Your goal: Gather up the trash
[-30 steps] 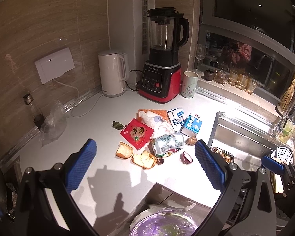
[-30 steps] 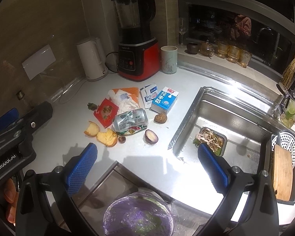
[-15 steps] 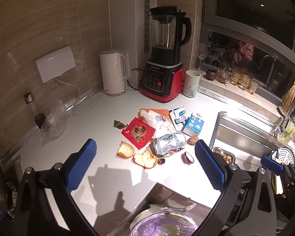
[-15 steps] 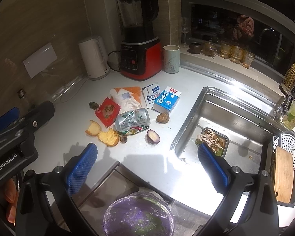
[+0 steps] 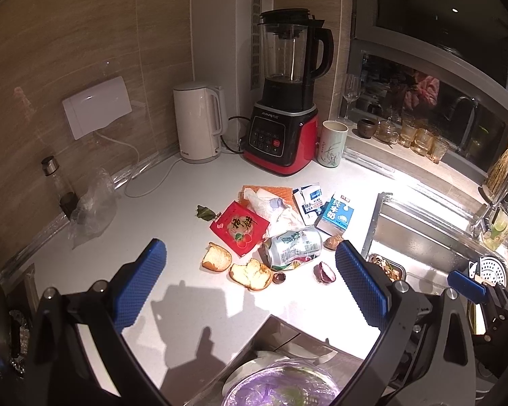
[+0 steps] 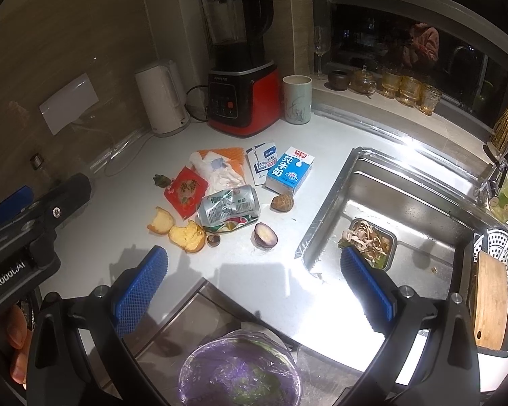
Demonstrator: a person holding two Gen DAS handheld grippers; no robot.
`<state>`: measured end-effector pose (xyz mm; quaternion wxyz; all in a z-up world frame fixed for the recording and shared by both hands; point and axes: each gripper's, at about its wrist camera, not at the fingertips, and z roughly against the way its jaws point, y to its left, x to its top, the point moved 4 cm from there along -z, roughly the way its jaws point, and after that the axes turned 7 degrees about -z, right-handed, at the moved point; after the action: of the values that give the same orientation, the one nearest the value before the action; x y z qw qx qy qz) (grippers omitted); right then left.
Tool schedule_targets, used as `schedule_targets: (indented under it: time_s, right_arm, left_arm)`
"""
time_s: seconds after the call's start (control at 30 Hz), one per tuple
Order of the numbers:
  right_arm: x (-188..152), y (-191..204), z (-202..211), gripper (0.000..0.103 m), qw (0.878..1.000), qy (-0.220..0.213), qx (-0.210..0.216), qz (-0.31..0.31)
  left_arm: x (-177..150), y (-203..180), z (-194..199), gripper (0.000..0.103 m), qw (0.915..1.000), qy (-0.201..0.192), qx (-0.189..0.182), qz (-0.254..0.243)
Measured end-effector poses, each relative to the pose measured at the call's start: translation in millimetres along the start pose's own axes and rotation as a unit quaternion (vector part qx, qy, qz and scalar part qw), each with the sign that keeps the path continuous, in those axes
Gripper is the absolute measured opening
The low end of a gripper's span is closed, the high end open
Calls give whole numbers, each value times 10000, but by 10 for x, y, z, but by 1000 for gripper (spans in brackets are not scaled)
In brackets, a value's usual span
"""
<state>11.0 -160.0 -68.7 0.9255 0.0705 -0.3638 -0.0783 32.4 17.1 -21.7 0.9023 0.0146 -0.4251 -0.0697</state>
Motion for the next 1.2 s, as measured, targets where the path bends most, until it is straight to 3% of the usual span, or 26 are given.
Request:
schedule_targets:
  time_s: [0.87, 1.07, 1.2]
  right_arm:
    - [-7, -24, -147, 101, 9999, 106, 0, -4]
    - [30, -20, -450, 101, 9998, 153, -30, 99]
    - [-16, -9, -864, 101, 9991, 287, -12, 327]
  left_arm:
    - [4, -28, -171, 96, 9999, 52, 89, -60]
    - [20, 100, -468, 96, 9996, 260, 80, 2]
    - [-86, 196, -818, 96, 9989, 430, 142, -124]
